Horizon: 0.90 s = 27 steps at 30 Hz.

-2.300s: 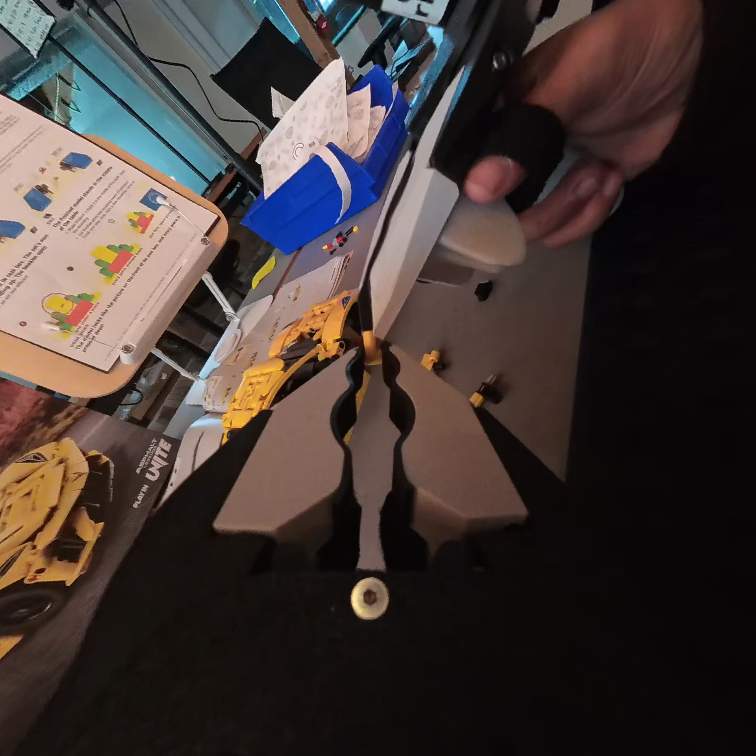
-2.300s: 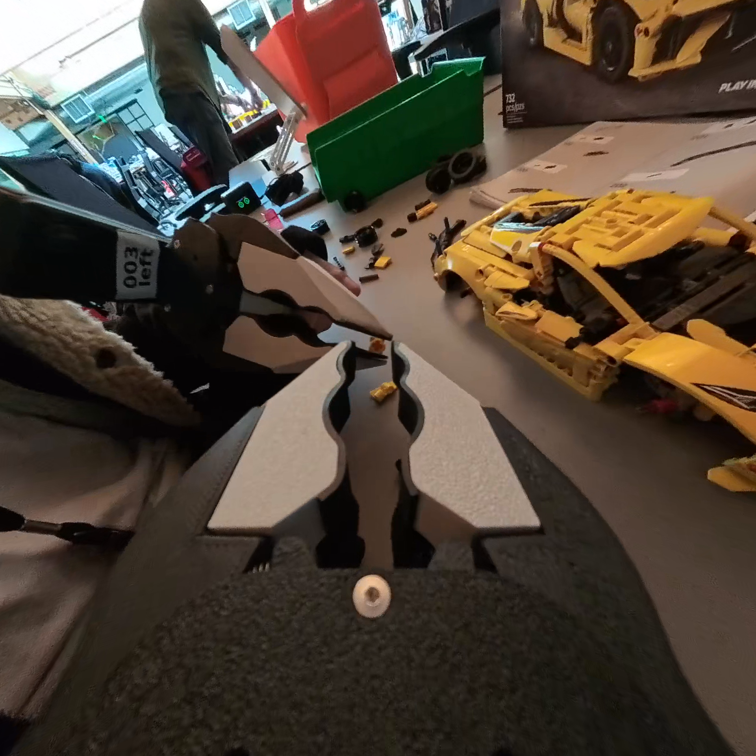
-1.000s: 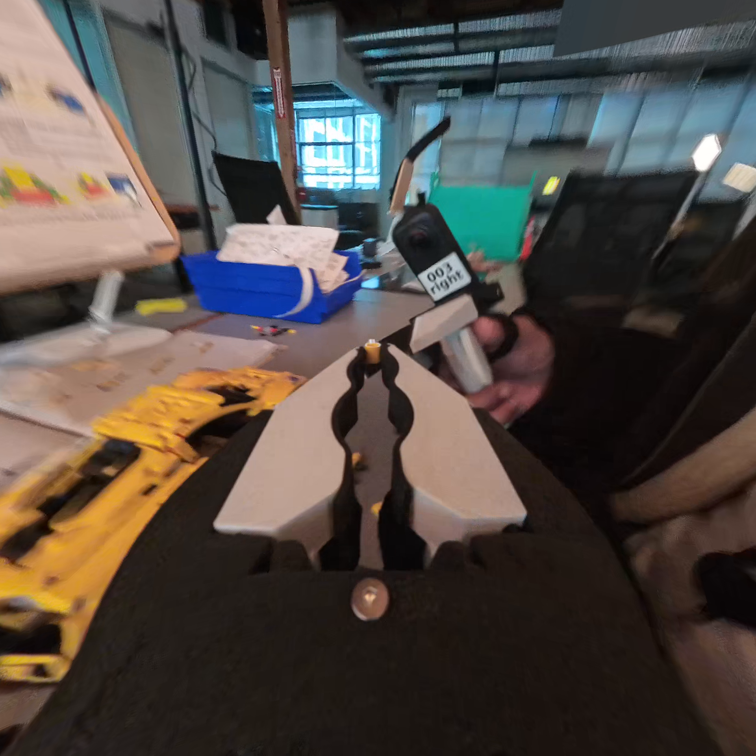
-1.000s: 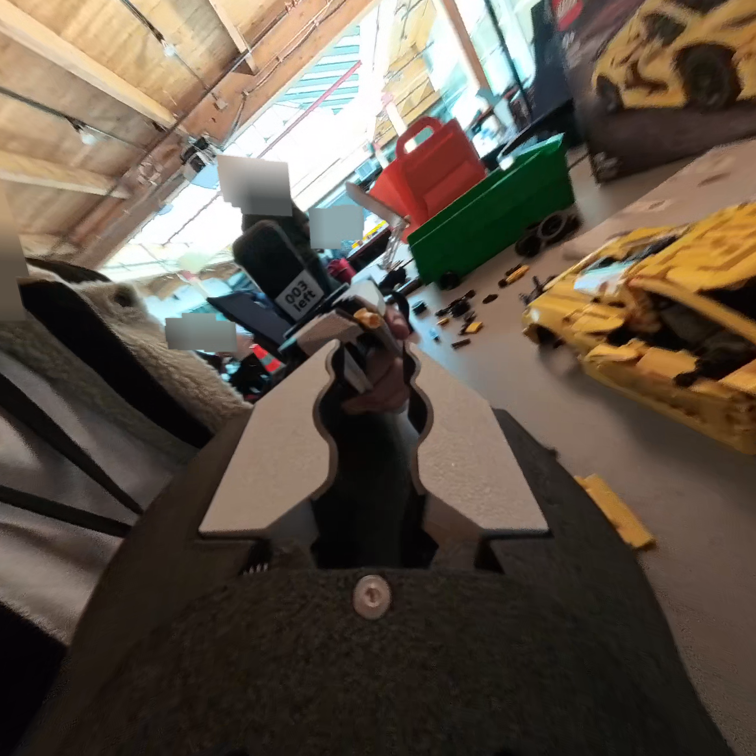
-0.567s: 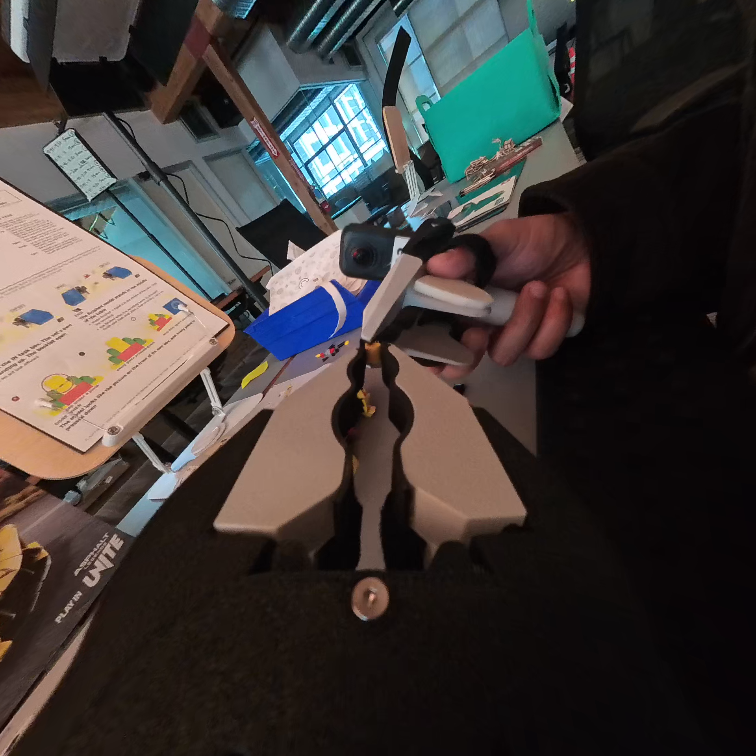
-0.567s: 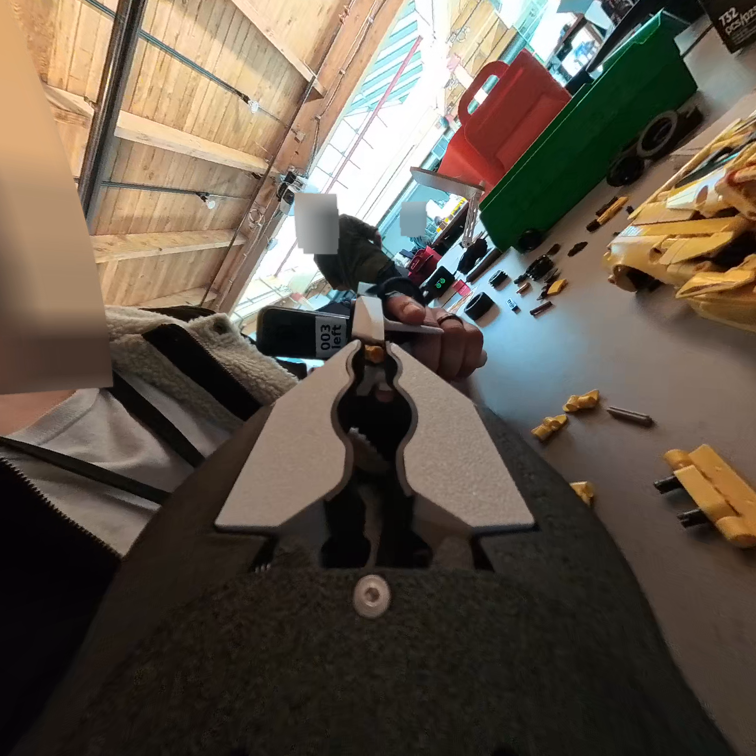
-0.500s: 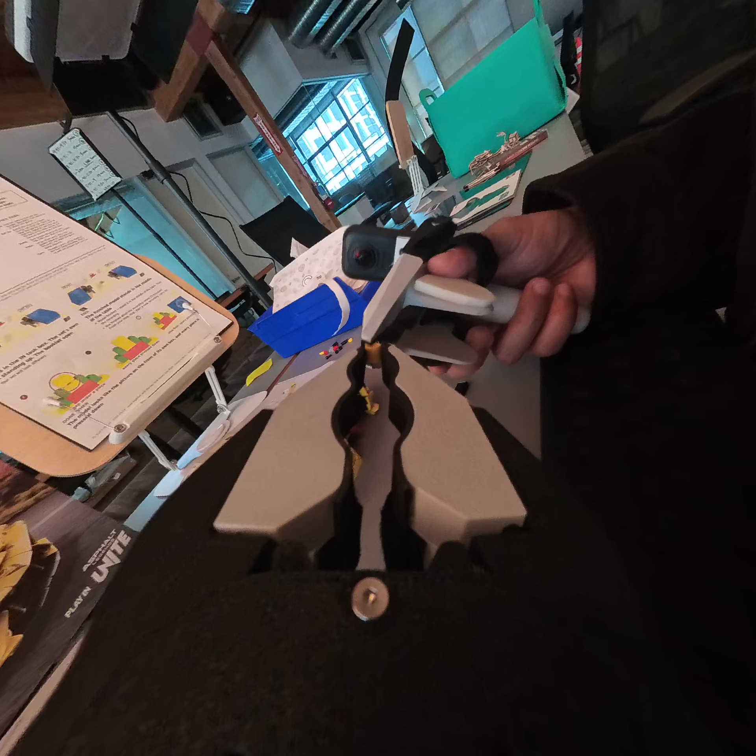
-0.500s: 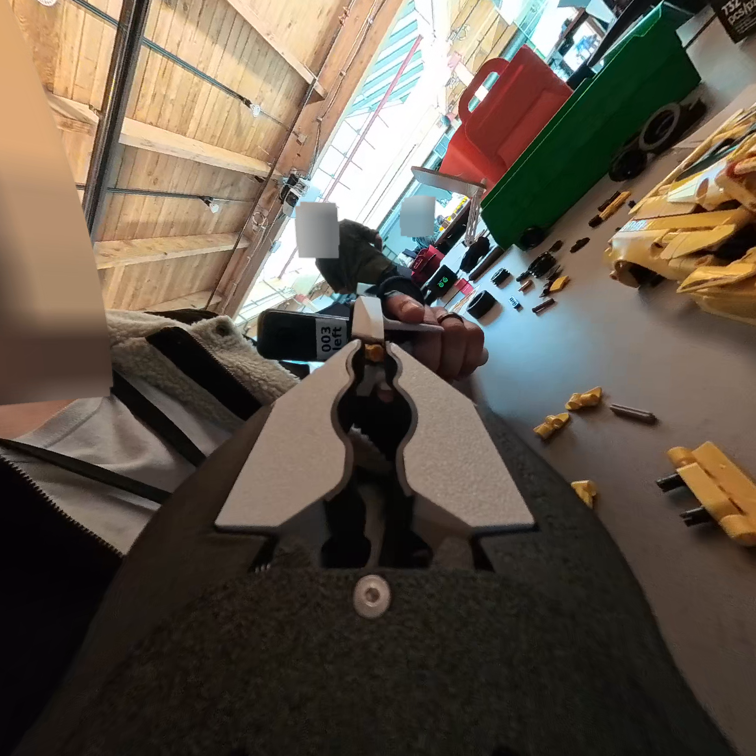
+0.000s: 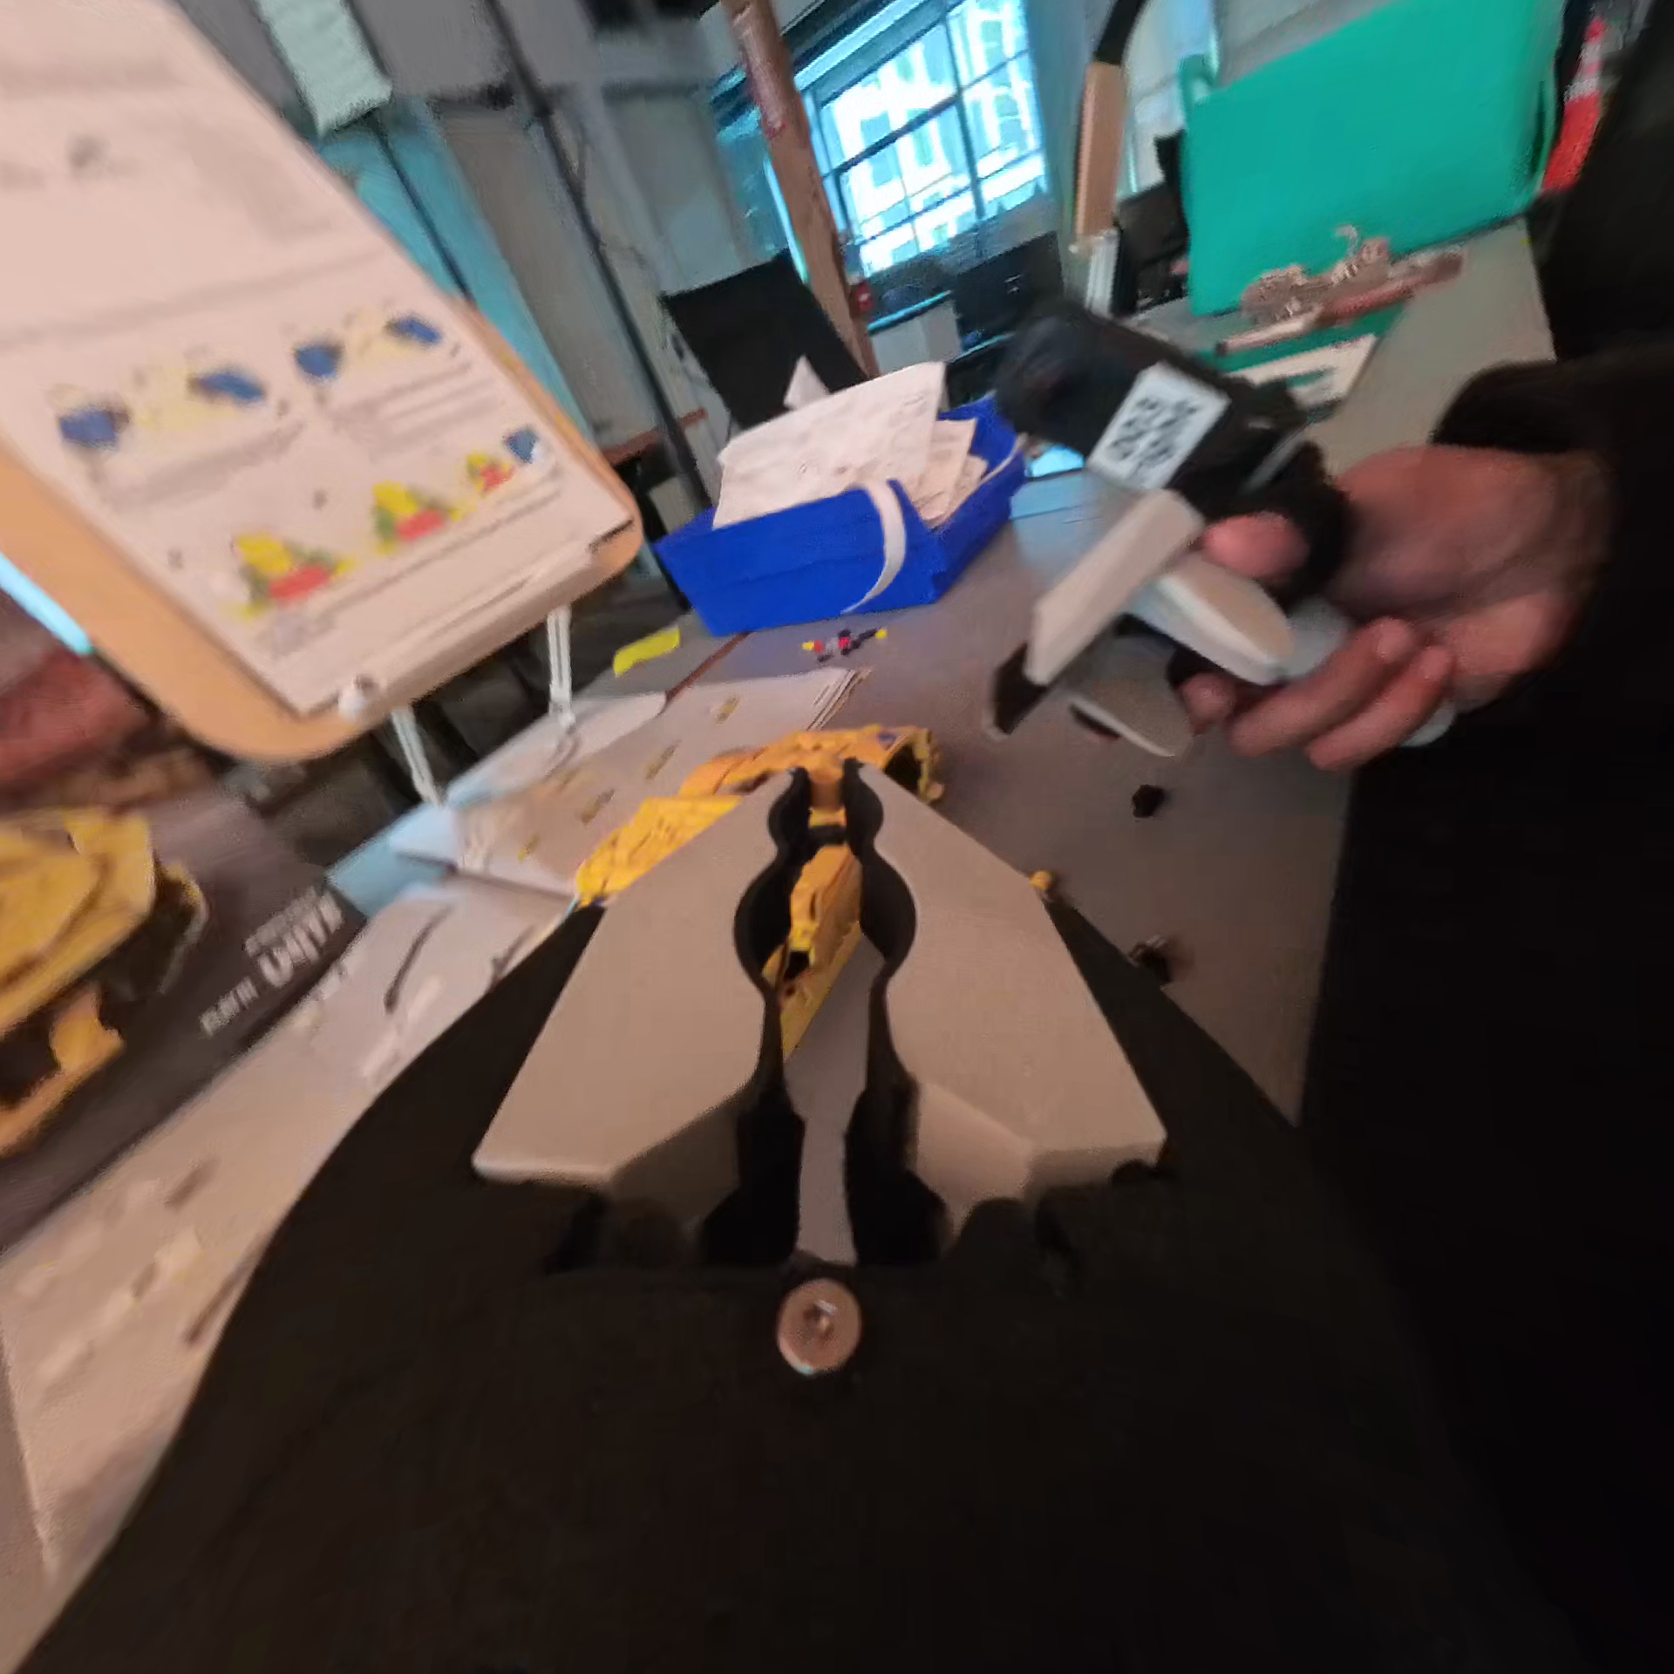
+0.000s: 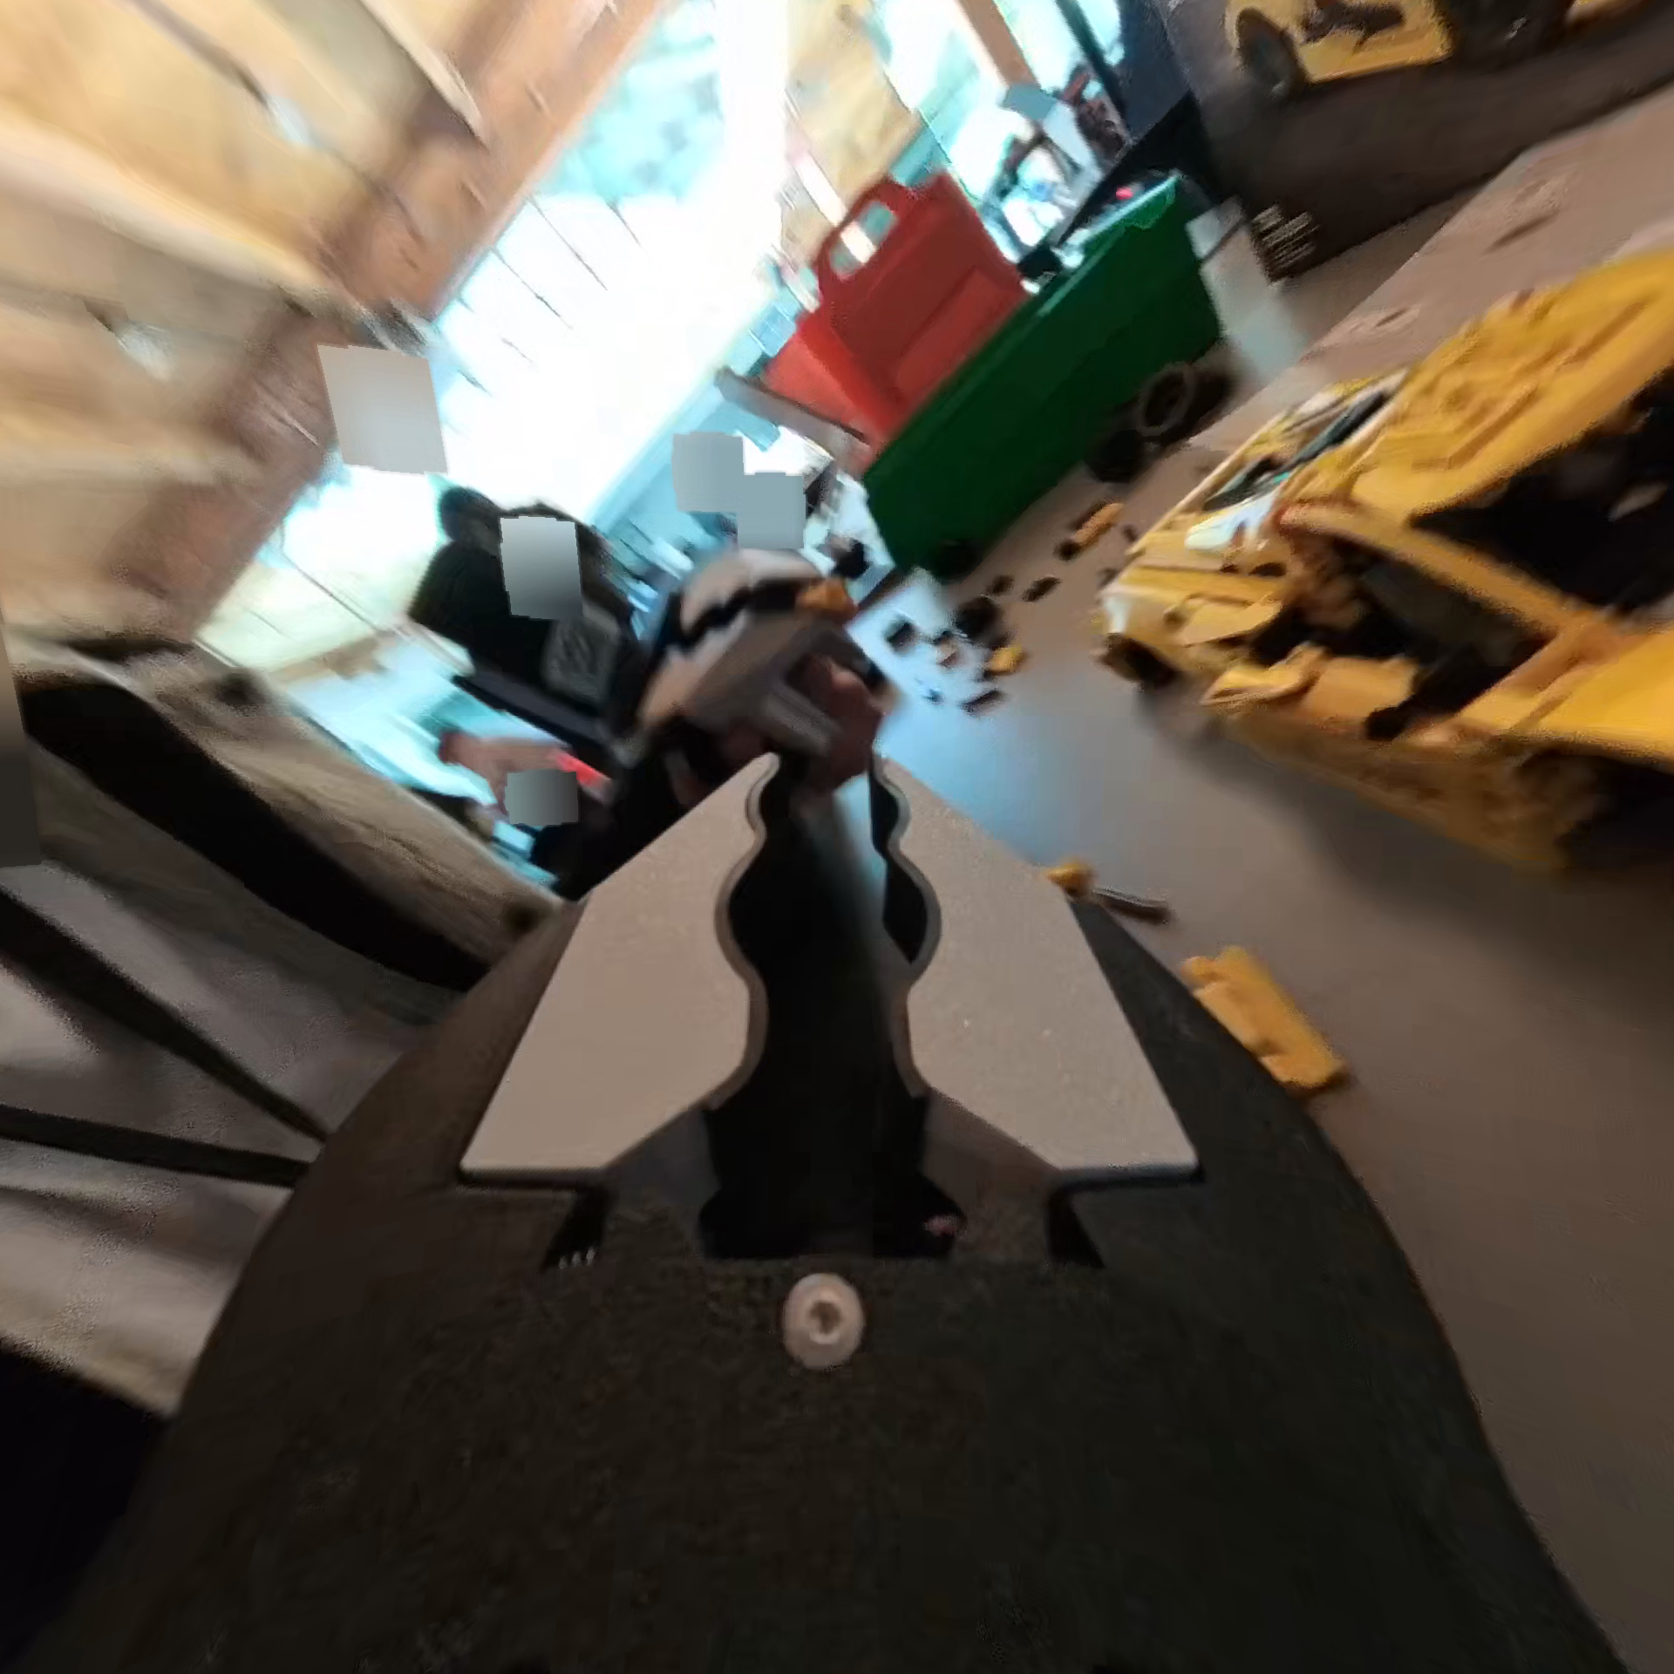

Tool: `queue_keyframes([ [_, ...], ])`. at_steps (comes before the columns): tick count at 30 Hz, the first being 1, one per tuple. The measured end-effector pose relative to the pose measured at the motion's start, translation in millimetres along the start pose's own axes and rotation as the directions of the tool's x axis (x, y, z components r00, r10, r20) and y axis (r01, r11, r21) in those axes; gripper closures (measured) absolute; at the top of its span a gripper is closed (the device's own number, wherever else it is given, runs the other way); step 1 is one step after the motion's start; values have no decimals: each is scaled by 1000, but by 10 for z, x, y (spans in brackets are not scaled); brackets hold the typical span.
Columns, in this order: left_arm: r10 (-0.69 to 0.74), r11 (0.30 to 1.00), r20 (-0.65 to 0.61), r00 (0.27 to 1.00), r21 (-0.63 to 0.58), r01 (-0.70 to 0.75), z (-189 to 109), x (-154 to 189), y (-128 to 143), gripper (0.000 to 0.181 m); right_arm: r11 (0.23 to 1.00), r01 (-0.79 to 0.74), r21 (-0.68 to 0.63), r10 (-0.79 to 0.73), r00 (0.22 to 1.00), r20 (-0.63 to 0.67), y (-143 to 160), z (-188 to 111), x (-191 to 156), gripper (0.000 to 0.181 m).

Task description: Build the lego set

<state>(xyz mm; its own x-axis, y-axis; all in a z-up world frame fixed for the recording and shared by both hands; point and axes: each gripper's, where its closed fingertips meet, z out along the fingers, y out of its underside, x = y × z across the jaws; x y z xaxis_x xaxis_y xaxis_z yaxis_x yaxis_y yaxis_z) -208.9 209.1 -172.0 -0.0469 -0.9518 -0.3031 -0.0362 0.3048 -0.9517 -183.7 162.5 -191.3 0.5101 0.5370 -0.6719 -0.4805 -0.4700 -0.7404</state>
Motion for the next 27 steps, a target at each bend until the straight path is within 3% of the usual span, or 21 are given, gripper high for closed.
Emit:
queue_keyframes([
  [2,-159,987,41,986,-17,160,-95,-289,105,174,947,282,-157,-299,949,-98,95,54,41,162],
  [4,-268,963,55,962,-23,270,-139,-425,175,174,795,448,-410,-542,827,-148,237,80,197,154],
  [6,-302,950,71,951,-63,306,-117,-435,271,174,606,525,-597,-697,712,-82,332,121,356,147],
  [8,-302,945,91,949,-103,310,-93,-423,361,174,412,548,-728,-774,632,37,414,157,551,153],
  [10,-313,938,106,944,-120,325,-97,-440,417,174,266,536,-801,-773,615,155,503,201,689,158],
  [14,-354,920,117,928,-135,368,-113,-456,484,174,116,541,-833,-753,595,282,566,325,838,167],
  [18,-363,915,84,928,-157,372,-83,-378,504,174,35,488,-872,-686,646,334,694,296,920,174],
  [25,-340,920,46,939,-192,342,-44,-262,532,174,64,450,-891,-660,689,300,694,314,924,177],
  [26,-344,918,47,938,-193,346,-43,-264,535,174,86,476,-875,-682,668,296,650,348,921,177],
  [27,-351,915,54,935,-190,355,-43,-280,538,174,154,517,-842,-695,663,280,579,420,861,177],
])
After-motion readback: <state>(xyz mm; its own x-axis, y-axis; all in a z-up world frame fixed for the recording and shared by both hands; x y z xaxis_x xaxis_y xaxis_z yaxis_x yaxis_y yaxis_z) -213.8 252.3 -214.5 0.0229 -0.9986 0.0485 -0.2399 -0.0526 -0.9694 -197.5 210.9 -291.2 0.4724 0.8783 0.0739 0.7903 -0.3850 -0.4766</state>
